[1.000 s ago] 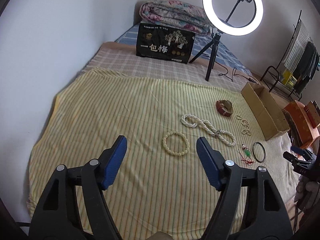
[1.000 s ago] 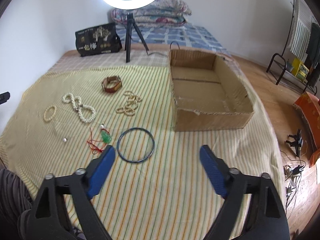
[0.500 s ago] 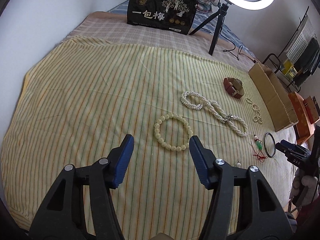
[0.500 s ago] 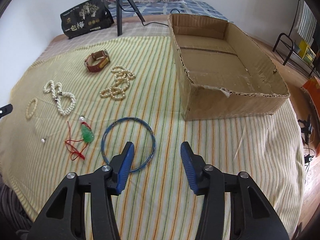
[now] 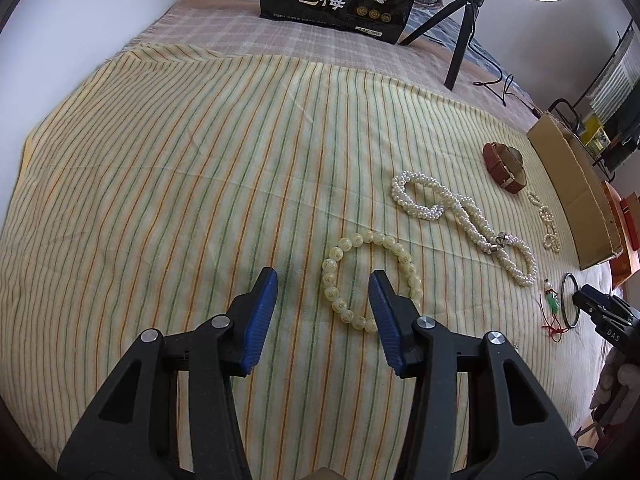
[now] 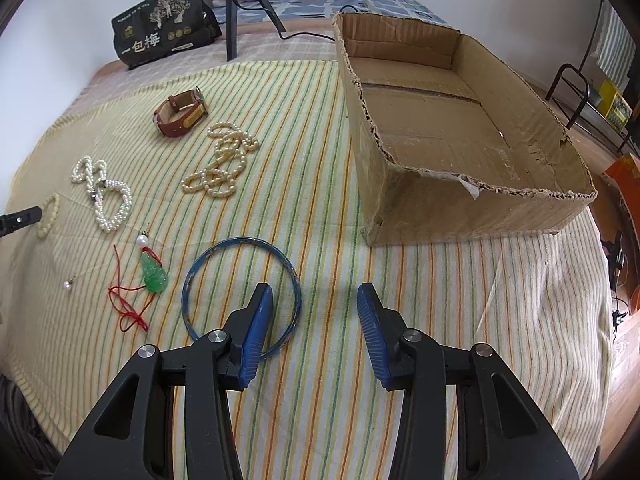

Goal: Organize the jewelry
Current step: 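Move the right tool to the dark blue bangle while the left tool approaches the cream bead bracelet, then close the right tool on the blue bangle while the left tool grasps the cream bead bracelet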

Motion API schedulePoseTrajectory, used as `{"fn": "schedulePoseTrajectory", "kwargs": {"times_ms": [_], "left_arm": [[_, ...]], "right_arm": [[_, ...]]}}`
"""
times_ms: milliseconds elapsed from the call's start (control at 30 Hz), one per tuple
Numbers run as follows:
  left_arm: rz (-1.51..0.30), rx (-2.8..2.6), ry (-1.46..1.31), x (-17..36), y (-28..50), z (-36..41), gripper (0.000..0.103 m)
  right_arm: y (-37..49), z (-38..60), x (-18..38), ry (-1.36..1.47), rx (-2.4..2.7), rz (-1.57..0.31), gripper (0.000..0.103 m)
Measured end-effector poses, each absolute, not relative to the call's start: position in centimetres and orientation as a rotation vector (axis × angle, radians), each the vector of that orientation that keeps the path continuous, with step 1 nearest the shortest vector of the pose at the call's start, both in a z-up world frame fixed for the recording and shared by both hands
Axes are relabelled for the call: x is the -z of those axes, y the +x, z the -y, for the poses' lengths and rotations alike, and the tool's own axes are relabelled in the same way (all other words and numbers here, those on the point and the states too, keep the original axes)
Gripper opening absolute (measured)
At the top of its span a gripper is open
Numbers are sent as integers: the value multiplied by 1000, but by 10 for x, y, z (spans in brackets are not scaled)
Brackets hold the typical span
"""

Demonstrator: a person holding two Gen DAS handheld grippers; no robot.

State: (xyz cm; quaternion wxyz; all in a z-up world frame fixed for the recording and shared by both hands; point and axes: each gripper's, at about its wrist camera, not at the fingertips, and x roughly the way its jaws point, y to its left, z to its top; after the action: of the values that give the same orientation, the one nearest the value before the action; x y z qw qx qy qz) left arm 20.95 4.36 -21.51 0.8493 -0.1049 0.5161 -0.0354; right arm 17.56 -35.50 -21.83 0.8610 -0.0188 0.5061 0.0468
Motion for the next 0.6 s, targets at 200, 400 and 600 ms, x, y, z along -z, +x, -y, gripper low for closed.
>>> {"fn": "schedulePoseTrajectory", "kwargs": {"times_ms": [200, 400, 600], "left_arm": [[-1088, 55, -216, 222, 214, -45, 37], [-1076, 27, -168, 223, 214, -39, 28], [-1061, 12, -178, 225, 214, -41, 14]], "right_arm": [[177, 352, 223, -34, -98, -1063, 39], [177, 350, 225, -16, -114, -1065, 28], [180, 344, 226, 9, -158, -1075, 7]]}}
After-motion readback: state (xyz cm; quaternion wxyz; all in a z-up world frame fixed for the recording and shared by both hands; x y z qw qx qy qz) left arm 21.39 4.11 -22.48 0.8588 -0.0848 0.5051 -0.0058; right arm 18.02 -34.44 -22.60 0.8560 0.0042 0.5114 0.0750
